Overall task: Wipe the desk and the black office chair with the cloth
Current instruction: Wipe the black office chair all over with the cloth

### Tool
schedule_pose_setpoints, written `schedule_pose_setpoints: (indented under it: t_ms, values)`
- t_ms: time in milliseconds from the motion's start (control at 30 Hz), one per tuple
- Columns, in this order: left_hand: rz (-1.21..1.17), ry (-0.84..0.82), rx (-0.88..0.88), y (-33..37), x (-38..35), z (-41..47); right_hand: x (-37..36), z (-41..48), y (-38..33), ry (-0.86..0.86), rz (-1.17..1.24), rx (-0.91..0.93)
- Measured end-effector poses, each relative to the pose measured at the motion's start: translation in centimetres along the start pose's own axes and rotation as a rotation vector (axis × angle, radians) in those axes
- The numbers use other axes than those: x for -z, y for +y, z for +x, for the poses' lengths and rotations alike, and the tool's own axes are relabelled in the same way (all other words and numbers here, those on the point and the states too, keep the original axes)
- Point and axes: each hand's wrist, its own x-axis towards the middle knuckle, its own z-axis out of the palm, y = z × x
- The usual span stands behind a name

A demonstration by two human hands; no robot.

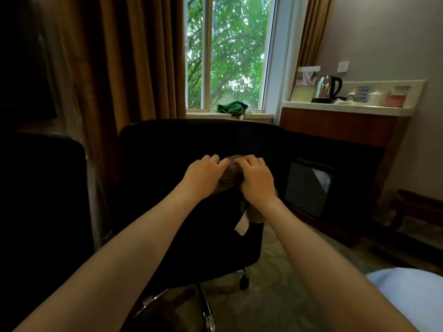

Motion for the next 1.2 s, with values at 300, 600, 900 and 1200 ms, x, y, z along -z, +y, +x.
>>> schedule_pose_setpoints:
  t_ms: [300,600,900,1200]
  values:
    - [-0.105,0.082,-0.124,3.8,0.3,4.7,2.1,0.1,5.3,0.189,0.210,-0.326]
    - [-0.283,0.041,-0.248,3.5,-3.4,10.6,0.5,3.0,9.5,0.132,0.080,-0.475]
    - [-0.588,-0.197,-0.246,2.9,-0.6,15.7,3.6,6.6,8.6,0.026,0.101,-0.776]
    - [-0.689,-0.292,-0.340,2.6,3.7,19.3,9.9,9.5,7.9,-0.072,0.028,-0.822]
